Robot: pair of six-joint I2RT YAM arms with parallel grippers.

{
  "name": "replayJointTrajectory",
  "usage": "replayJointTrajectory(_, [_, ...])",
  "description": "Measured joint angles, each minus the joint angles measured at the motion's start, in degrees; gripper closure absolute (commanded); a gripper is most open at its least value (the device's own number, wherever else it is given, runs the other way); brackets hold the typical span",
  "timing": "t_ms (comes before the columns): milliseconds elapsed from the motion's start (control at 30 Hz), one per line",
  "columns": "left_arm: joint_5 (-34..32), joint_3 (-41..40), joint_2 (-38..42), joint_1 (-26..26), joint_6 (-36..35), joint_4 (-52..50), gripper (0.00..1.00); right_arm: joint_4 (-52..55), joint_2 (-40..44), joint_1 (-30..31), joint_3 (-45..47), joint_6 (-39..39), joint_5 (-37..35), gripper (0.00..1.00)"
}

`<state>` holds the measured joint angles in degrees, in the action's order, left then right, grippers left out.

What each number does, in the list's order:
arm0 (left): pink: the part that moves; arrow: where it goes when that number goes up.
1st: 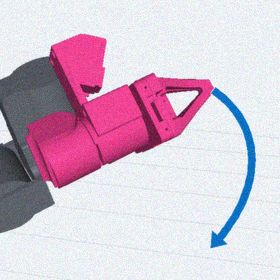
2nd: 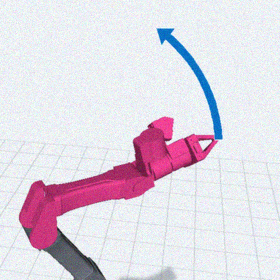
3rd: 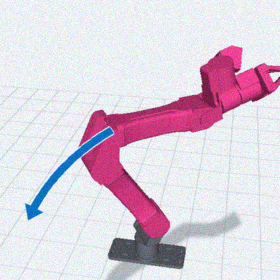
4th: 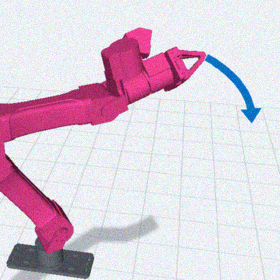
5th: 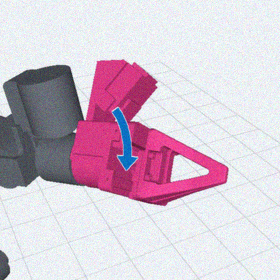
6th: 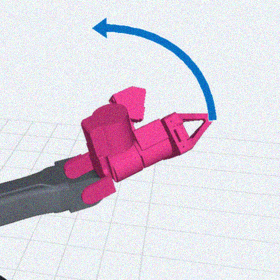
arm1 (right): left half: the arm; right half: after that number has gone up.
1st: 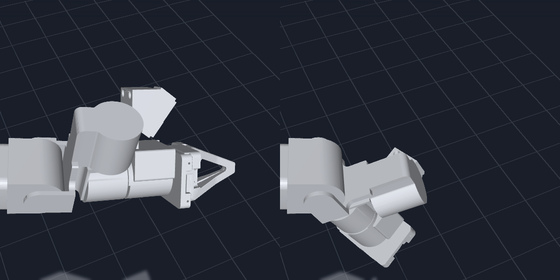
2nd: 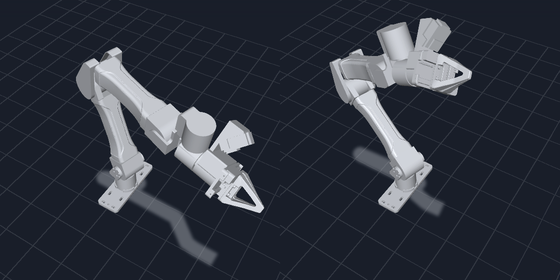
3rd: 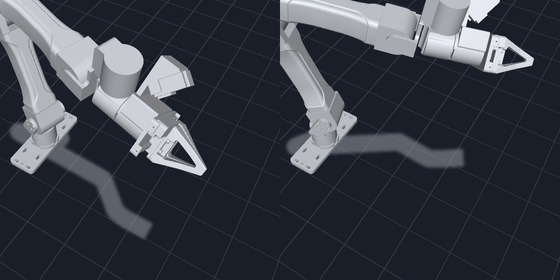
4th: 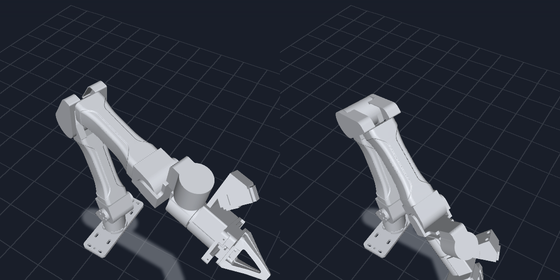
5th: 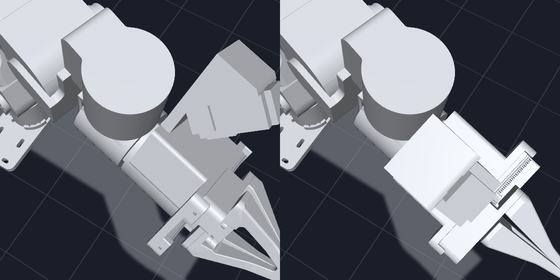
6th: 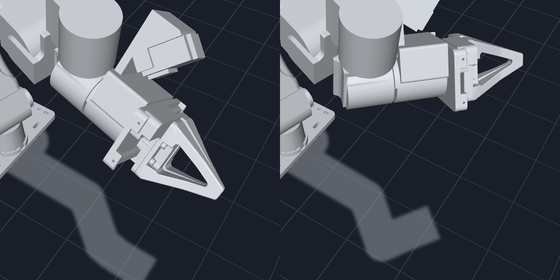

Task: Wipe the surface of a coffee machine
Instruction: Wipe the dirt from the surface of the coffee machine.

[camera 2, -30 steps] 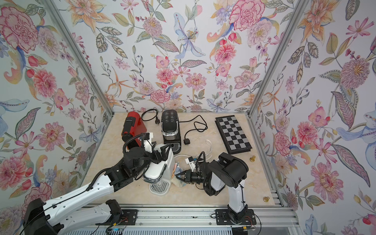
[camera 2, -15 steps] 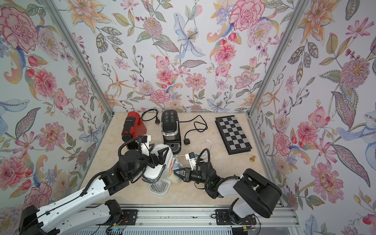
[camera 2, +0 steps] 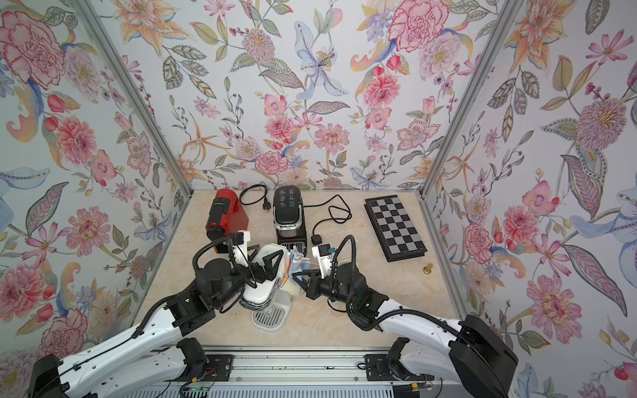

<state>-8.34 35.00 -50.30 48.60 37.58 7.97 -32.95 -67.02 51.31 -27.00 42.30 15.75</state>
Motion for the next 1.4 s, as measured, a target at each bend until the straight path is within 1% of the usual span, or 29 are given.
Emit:
replayJointTrajectory(133, [-0.2,-0.5,0.1,-0.2,0.2,1.2,0.01,-4.0,-4.9,-0.5,1.7,0.0,-0.6,1.0])
replayJointTrajectory(200, [-0.2,-0.7,0.2,-0.2,0.3,1.4,0.01,-3.8,-6.7,-0.5,2.5,-0.1,-0.7,1.0])
replayJointTrajectory(267, [-0.2,-0.8,0.2,-0.2,0.4,1.6,0.01,-2.0,-6.7,-0.2,2.8,-0.4,-0.7,1.0])
replayJointTrajectory(367, [-0.2,-0.9,0.2,-0.2,0.4,2.0,0.01,3.4,-2.7,1.4,1.9,-2.5,-1.9,1.0])
replayJointTrajectory(433, [-0.2,-0.9,0.2,-0.2,0.4,2.1,0.01,8.5,1.5,2.9,-0.7,-4.2,-2.8,1.0])
replayJointTrajectory(533, [-0.2,-1.0,0.2,-0.2,0.4,2.3,0.01,12.6,5.6,3.5,-4.9,-5.9,-3.0,1.0])
replayJointTrajectory(667, [-0.2,-1.1,0.2,-0.2,0.7,2.6,0.01,13.4,7.7,3.7,-7.1,-6.6,-3.0,1.0])
replayJointTrajectory(800, [-0.2,-1.4,0.3,-0.2,0.9,3.1,0.01,12.7,6.0,4.1,-6.4,-6.4,-2.8,1.0])
replayJointTrajectory(867, [-0.3,-1.5,0.3,-0.2,0.9,3.3,0.01,11.5,5.4,5.4,-5.5,-6.4,-3.4,1.0])
replayJointTrajectory(1133, [-0.9,-1.6,-0.5,-0.3,0.9,5.1,0.01,10.4,3.5,14.2,-3.6,-7.6,-8.2,1.0])
replayJointTrajectory(1267, [-0.9,-1.7,-0.9,-0.3,0.9,6.1,0.01,11.4,2.3,19.1,-3.1,-7.6,-8.9,1.0])
replayJointTrajectory(1400, [-0.9,-1.9,-1.0,-0.3,1.0,7.2,0.01,12.0,2.2,21.5,-2.5,-7.6,-9.5,1.0])
